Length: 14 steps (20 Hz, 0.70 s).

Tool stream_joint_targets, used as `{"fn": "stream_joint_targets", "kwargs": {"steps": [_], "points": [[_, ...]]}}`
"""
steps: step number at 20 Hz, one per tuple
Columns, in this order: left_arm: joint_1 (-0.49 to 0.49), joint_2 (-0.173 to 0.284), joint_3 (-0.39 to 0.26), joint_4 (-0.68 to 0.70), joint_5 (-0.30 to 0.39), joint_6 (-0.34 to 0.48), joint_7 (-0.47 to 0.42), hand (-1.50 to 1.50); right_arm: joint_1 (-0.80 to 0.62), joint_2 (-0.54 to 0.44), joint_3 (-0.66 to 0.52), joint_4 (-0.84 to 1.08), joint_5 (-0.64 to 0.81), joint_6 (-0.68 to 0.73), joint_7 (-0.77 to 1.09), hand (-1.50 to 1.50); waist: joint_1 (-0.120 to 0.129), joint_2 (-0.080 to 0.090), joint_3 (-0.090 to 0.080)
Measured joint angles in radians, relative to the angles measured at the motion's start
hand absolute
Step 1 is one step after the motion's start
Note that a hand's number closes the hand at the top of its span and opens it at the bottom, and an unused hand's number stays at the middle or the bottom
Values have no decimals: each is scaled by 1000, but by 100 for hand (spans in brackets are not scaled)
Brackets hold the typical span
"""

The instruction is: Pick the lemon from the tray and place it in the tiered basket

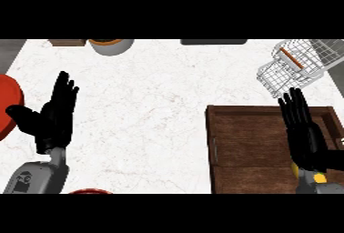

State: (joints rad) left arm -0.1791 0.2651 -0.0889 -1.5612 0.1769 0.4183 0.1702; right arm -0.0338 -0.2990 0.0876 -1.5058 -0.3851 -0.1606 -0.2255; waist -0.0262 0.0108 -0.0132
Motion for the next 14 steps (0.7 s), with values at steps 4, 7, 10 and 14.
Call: {"fn": "stream_joint_targets", "kwargs": {"steps": [4,7,10,14], "points": [[-6,59,5,52,-41,-50,-32,0,23,-95,-47,-30,-79,153,33,150,6,-7,9],[19,123,1,65,-87,-74,-52,0,42,-126,-120,-46,-187,236,20,150,-23,-20,20],[38,154,-18,71,-112,-102,-69,0,112,-255,-173,41,-79,179,69,-150,-18,-9,14],[48,170,-33,73,-136,-130,-75,0,208,-355,-285,121,-88,236,49,-150,-2,-11,14]]}}
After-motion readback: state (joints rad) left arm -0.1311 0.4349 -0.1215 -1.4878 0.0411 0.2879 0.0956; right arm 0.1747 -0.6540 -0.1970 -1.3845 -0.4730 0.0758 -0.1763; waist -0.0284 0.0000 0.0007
